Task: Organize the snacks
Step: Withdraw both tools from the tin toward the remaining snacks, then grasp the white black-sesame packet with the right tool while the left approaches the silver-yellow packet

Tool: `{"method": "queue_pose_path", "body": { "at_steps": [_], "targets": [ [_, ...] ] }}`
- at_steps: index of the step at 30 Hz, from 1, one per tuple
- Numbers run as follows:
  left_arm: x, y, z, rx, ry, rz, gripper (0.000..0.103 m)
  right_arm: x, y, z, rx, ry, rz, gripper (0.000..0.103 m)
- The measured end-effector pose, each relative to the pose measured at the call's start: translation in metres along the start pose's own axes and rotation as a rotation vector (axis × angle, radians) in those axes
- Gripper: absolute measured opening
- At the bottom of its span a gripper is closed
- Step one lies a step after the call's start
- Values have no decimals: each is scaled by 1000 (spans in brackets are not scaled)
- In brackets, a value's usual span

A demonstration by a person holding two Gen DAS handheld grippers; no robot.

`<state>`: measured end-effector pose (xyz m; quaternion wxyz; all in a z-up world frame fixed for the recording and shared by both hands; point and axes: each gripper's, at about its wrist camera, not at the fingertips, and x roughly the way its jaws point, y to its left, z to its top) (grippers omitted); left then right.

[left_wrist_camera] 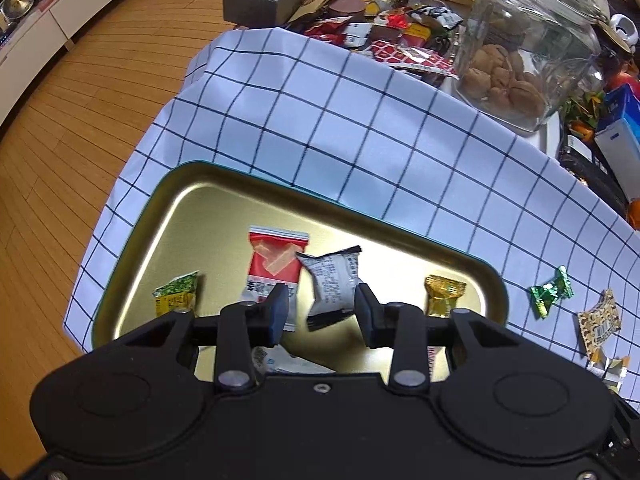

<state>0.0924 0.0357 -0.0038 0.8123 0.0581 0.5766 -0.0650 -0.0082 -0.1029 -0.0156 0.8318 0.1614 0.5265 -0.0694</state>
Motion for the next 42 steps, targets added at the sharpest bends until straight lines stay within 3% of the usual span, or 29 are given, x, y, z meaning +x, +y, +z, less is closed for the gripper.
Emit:
{"method": "queue_pose_path", "body": {
  "at_steps": [10, 21, 30, 42],
  "targets": [
    [-8, -57, -11, 81, -6, -43, 46, -27, -55, -8, 52, -22, -45, 53],
    [-9, -124, -38, 212, 8, -58, 46, -54, -128, -20, 200, -14, -87, 53],
    [-1, -161, -53, 261, 60, -97, 46, -54, -184, -40, 386, 88, -89, 53],
    [6, -167, -55, 229, 99, -123, 46, -37, -174, -51, 376, 167, -50, 53]
  ]
}}
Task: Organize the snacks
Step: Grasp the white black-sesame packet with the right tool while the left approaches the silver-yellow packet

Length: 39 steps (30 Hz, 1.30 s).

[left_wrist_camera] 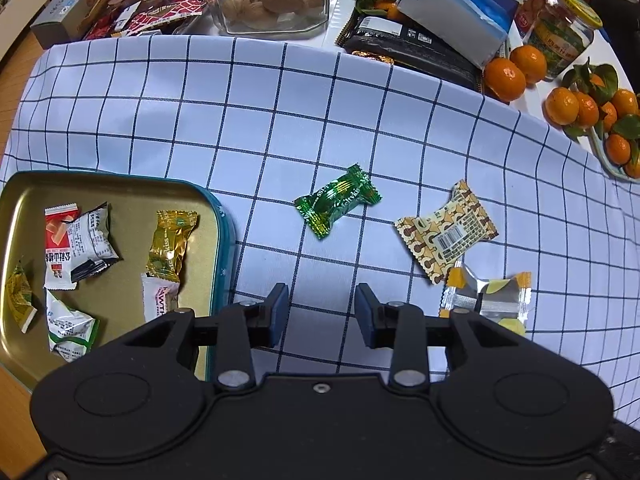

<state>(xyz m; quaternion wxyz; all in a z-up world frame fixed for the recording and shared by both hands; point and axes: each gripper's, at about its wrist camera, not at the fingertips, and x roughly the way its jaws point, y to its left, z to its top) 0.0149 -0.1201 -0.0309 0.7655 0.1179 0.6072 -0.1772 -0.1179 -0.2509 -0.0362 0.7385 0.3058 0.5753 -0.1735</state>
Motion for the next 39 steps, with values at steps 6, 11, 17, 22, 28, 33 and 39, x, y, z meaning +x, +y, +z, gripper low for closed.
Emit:
{"method": "queue_pose_path", "body": {
  "at_steps": [6, 11, 17, 22, 28, 33, 39],
  "targets": [
    [0, 8, 3, -44, 10, -27, 46, 11, 13, -4, -65, 13, -33, 48],
    [-1, 8, 3, -51, 6, -30, 46, 13, 12, -5, -98, -2, -76, 29],
    [-1, 2, 3, -45, -1, -37, 46, 6, 0, -2, -63, -33, -125, 22],
    [3, -4, 4, -57, 4, -59, 46, -4, -16, 2, -13, -60, -149, 22],
    [-6, -16, 7, -66, -63, -109, 45, -9, -26, 2, 8, -57, -145, 22],
    [-5, -35, 11, -30, -88, -113, 46, -10, -32, -1, 14, -48, -141, 22],
    [4, -60, 4, 32, -80, -77, 46, -15, -45, -2, 39, -45, -131, 22]
  ]
}}
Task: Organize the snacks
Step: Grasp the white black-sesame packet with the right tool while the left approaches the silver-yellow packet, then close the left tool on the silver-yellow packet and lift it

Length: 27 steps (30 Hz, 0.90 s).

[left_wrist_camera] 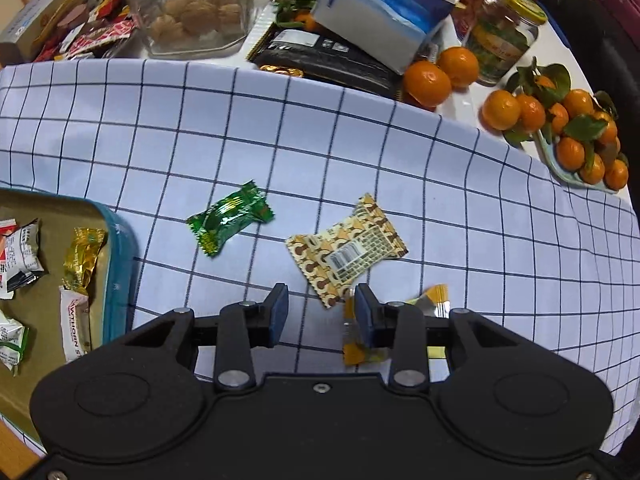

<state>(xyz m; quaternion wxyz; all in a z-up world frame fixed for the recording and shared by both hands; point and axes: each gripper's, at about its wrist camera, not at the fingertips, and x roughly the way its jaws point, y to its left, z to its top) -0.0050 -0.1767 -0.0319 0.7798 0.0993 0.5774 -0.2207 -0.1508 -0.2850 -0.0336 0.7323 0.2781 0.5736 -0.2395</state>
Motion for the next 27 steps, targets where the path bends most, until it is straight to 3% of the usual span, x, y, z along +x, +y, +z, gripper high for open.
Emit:
{"method": "queue_pose_path", "body": {
  "at_steps": [4, 8, 10, 14, 27],
  "targets": [
    [-5, -12, -2, 20, -75, 27, 46, -3, -9, 0, 18, -3, 7, 22],
    [6, -19, -1, 7, -41, 4, 46, -5, -16, 1, 28, -5, 13, 22],
    [16, -28, -4, 37, -3, 42, 47, -5, -19, 0, 35, -2, 15, 22],
    [14, -36, -13, 100, -29, 121, 48, -9, -25, 1, 52, -6, 26, 22],
    [4, -37, -37, 216, 115, 51, 48, -16, -28, -2, 71, -22, 21, 22]
  ]
}}
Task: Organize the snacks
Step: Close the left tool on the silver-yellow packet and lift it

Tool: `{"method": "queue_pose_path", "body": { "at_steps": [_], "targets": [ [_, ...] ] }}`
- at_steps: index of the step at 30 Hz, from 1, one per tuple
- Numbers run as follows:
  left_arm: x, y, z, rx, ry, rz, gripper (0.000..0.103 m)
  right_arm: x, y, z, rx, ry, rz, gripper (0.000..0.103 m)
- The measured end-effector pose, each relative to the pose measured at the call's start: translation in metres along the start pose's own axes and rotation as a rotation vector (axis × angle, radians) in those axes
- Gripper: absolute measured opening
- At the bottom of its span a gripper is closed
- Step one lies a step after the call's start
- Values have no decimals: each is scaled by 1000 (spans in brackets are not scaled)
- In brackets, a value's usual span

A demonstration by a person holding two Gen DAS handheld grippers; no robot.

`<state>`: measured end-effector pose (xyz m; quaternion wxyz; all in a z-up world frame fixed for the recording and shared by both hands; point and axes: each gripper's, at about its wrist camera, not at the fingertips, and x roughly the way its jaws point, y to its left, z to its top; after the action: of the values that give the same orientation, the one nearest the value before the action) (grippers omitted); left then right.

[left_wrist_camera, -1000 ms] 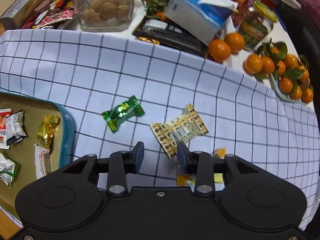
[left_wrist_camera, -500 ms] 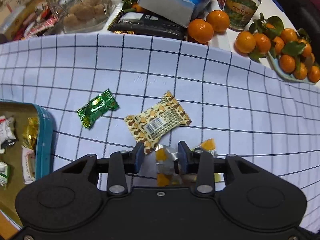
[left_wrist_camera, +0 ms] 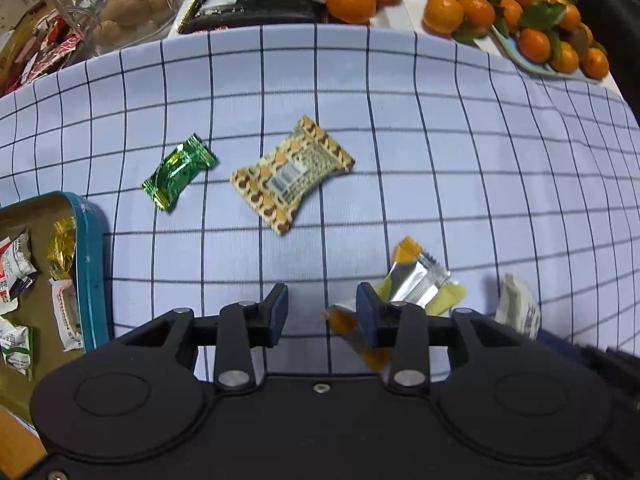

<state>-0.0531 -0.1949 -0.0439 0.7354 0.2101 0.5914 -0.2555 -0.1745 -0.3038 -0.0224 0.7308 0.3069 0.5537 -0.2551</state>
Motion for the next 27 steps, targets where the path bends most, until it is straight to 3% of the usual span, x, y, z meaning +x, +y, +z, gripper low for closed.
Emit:
{"method": "queue_pose_path", "body": {
  "at_steps": [6, 11, 15, 22, 27],
  "targets": [
    [-3, 4, -11, 56, 25, -16, 47, 2, -7, 1, 10, 2, -23, 22],
    [-28, 8, -13, 85, -66, -128, 46, 5, -18, 5, 37, -2, -45, 22],
    [-42, -10, -15, 198, -135, -189, 47, 6, -26, 9, 57, -7, -54, 22],
    [-22, -32, -24, 306, -100, -125, 47, 6, -35, 9, 91, 1, -47, 22],
    [-14, -35, -23, 288, -82, -123, 47, 2, -36, 8, 100, -8, -32, 22]
  ]
}}
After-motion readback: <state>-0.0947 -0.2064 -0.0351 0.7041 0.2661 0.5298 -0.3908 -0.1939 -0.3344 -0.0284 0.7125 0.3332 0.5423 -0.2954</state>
